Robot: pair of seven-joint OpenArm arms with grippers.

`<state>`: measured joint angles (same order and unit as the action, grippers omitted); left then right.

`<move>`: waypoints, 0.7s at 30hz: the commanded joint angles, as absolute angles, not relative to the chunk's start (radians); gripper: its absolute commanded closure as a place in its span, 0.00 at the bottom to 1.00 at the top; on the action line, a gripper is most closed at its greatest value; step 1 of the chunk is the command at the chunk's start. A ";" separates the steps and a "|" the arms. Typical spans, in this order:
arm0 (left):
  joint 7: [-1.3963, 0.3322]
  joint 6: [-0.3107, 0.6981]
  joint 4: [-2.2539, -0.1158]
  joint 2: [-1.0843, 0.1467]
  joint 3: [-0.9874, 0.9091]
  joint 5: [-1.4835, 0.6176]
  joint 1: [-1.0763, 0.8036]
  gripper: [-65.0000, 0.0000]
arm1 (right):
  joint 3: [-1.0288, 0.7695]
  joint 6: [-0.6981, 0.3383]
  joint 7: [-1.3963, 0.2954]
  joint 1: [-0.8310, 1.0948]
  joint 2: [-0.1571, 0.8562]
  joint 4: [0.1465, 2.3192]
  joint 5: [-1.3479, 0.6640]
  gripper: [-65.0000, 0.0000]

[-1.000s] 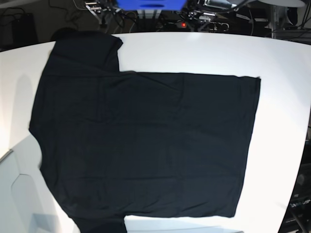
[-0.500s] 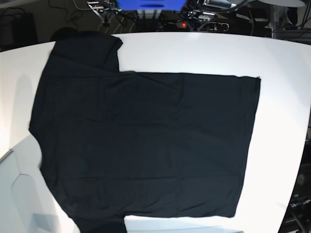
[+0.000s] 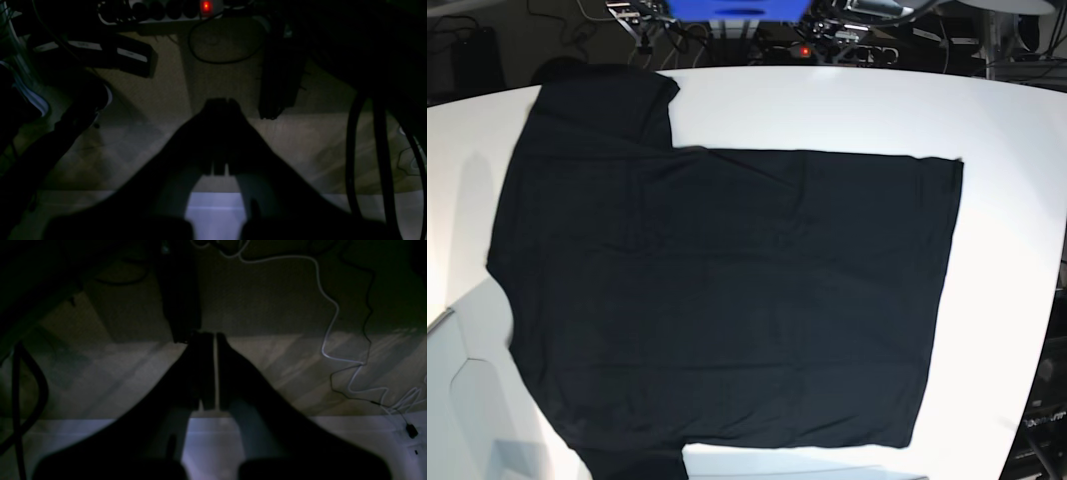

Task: Fold the T-shirt properly

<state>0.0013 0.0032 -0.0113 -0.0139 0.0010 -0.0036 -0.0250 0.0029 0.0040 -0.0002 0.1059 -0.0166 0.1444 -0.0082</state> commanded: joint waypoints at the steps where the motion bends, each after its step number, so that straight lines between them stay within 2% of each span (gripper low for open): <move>1: 0.002 0.002 -0.012 -0.018 0.001 -0.001 -0.038 1.00 | 0.001 -0.005 0.001 0.110 -0.013 0.145 -0.013 1.00; 10: -0.010 0.002 -0.232 -0.024 0.001 -0.001 -0.160 1.00 | 0.002 -0.005 -0.010 0.197 -0.005 0.318 -0.013 1.00; 21: -0.002 0.004 -0.246 -0.044 -0.001 -0.001 -0.213 1.00 | 0.004 -0.005 -0.010 0.245 -0.004 0.325 -0.013 1.00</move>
